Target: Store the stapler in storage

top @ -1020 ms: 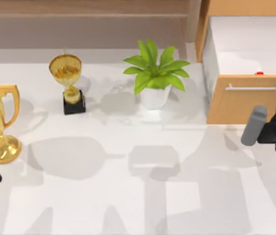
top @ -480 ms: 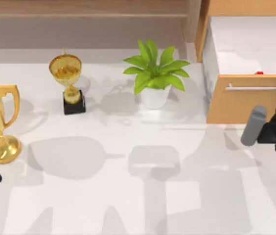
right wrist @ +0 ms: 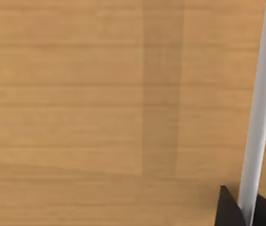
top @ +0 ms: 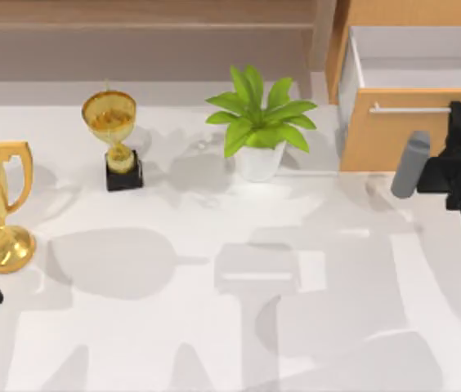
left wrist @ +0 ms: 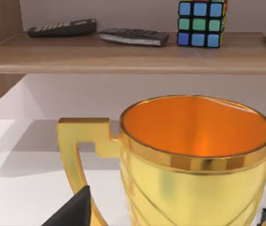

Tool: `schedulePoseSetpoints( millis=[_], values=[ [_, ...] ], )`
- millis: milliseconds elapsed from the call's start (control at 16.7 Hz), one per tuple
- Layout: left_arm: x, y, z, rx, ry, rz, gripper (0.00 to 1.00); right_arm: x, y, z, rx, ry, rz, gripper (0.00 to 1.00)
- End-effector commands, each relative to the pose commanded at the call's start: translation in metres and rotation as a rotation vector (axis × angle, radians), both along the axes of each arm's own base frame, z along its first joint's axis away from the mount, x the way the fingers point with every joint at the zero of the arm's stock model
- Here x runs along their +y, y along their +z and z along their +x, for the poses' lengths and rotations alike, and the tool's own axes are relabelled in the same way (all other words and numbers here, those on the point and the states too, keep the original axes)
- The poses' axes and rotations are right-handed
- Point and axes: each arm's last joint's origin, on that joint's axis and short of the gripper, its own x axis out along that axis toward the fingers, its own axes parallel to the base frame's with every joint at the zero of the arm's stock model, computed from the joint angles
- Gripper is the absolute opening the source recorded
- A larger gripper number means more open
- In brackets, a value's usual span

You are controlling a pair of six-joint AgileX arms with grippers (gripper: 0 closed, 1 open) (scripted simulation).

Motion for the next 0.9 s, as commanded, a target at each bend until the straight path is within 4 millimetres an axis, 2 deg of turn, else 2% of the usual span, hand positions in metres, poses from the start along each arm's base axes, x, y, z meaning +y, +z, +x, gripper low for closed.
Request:
schedulePoseSetpoints(
  millis=[360,720,900],
  values=[
    [0.0,0.0,0.0,0.0,0.0,0.0,1.0,0.0,-0.001,0.005,0.009,0.0,0.005,0.0],
    [0.0,0.0,0.0,0.0,0.0,0.0,1.0,0.001,0.002,0.053,-0.008,0.003,0.006,0.0],
    [0.0,0.0,0.0,0.0,0.0,0.0,1.0,0.0,-0.001,0.064,0.007,0.004,0.002,0.0]
  ],
)
